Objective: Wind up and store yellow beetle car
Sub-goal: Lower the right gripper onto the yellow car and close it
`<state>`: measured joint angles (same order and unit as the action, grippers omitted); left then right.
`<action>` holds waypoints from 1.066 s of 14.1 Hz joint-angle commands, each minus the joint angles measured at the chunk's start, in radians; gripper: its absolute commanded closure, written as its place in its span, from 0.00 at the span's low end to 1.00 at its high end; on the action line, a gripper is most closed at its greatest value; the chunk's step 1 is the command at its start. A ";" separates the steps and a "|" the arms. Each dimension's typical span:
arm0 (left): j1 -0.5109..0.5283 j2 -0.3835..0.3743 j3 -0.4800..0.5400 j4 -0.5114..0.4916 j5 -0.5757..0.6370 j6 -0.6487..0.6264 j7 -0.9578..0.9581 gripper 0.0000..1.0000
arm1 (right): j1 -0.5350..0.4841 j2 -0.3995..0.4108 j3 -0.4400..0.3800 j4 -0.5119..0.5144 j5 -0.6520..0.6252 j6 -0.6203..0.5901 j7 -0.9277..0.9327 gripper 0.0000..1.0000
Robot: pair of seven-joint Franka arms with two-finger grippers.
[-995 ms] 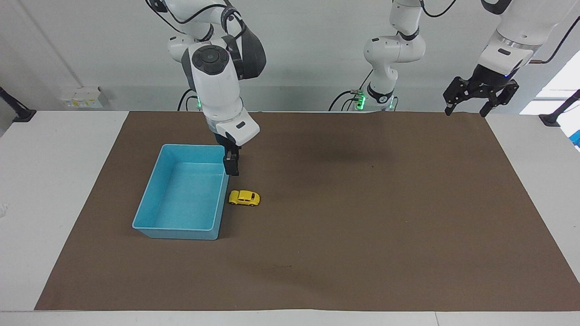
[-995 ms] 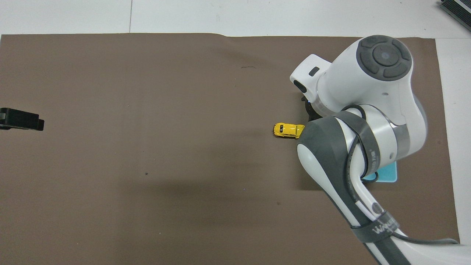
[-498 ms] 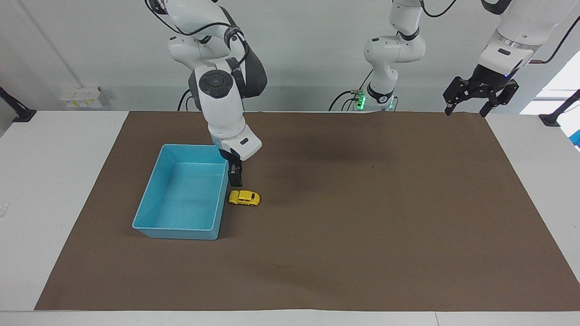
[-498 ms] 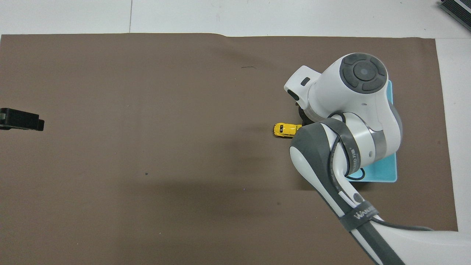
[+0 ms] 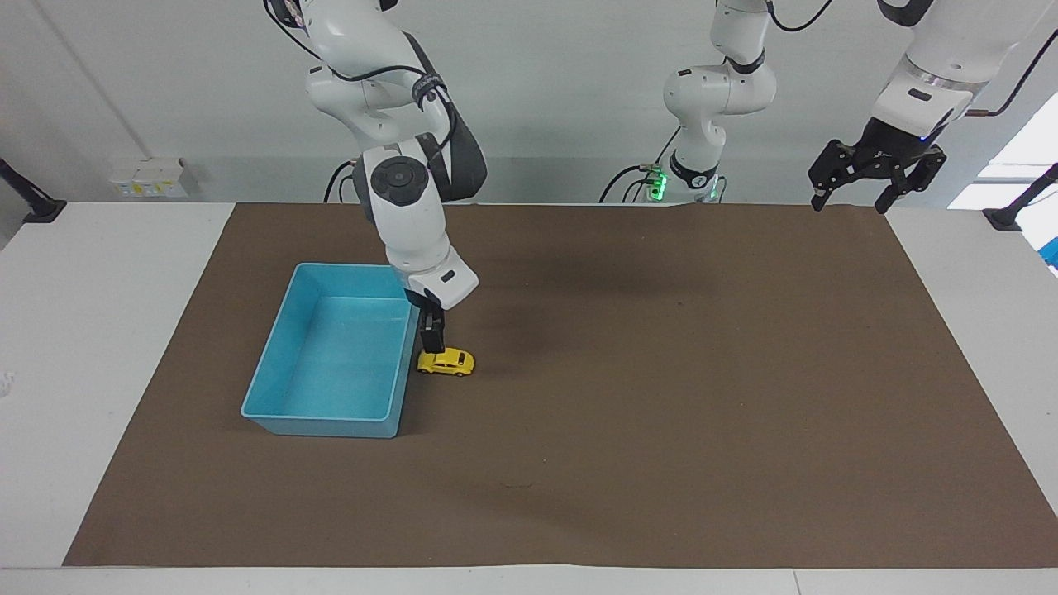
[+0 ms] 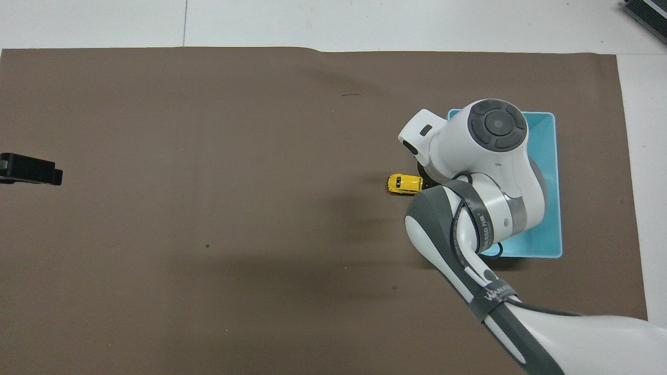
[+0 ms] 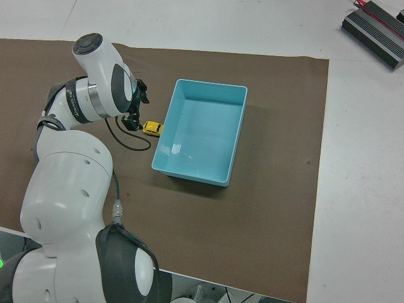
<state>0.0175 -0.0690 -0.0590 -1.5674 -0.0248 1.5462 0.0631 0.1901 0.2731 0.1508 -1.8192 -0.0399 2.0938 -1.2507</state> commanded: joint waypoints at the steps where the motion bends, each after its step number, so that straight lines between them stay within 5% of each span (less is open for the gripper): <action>1: 0.009 -0.017 -0.001 -0.006 -0.011 -0.015 0.011 0.00 | -0.014 0.020 0.009 -0.048 -0.012 0.080 -0.033 0.00; 15: 0.007 -0.017 -0.001 -0.006 -0.011 -0.015 0.011 0.00 | -0.012 0.103 0.007 -0.124 -0.018 0.261 -0.032 0.02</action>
<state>0.0175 -0.0690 -0.0590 -1.5674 -0.0248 1.5450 0.0631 0.1901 0.3812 0.1500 -1.9164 -0.0431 2.3264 -1.2557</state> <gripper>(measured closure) 0.000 0.000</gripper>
